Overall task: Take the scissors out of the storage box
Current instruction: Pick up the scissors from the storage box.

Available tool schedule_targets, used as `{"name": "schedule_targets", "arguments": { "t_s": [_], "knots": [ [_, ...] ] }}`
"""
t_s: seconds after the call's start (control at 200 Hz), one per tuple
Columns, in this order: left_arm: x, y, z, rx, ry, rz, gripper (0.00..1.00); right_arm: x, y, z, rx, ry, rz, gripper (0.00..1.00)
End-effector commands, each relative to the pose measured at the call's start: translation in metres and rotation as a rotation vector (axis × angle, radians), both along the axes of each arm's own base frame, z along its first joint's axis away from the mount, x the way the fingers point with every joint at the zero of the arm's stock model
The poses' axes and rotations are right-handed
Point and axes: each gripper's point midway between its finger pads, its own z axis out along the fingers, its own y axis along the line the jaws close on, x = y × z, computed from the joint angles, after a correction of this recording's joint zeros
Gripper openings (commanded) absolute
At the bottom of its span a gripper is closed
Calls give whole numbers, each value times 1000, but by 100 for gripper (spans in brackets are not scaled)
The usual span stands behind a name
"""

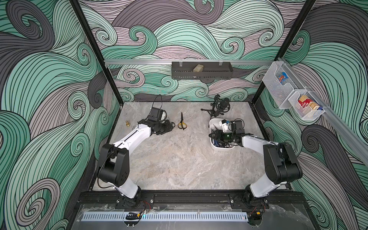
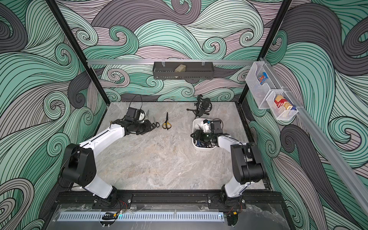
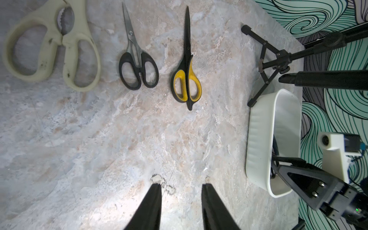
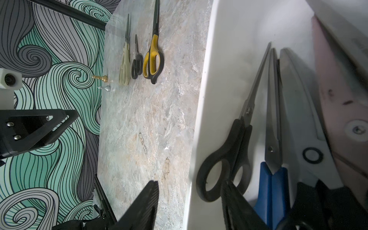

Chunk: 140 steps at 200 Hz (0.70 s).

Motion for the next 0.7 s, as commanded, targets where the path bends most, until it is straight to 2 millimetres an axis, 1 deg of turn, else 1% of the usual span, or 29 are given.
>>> {"name": "schedule_targets", "arguments": {
  "t_s": [0.0, 0.15, 0.295, 0.38, 0.61, 0.695],
  "knots": [
    [-2, 6, 22, -59, -68, -10, 37, 5, 2, 2, 21, -19, 7, 52],
    [-8, 15, 25, -115, -78, 6, 37, 10, 3, 1, 17, -22, 13, 51],
    [-10, 22, 27, -120, -78, 18, 37, 9, 6, -6, 35, 2, 25, 48],
    [-10, 26, 29, -119, -83, 23, 37, 9, 7, -5, 41, -1, 32, 46],
    [-10, 30, 30, -114, -78, 33, 38, 10, 9, -4, 55, -5, 39, 38],
    [-9, 32, 30, -114, -77, 35, 38, 10, 10, -4, 60, 0, 40, 32]
  ]
}}
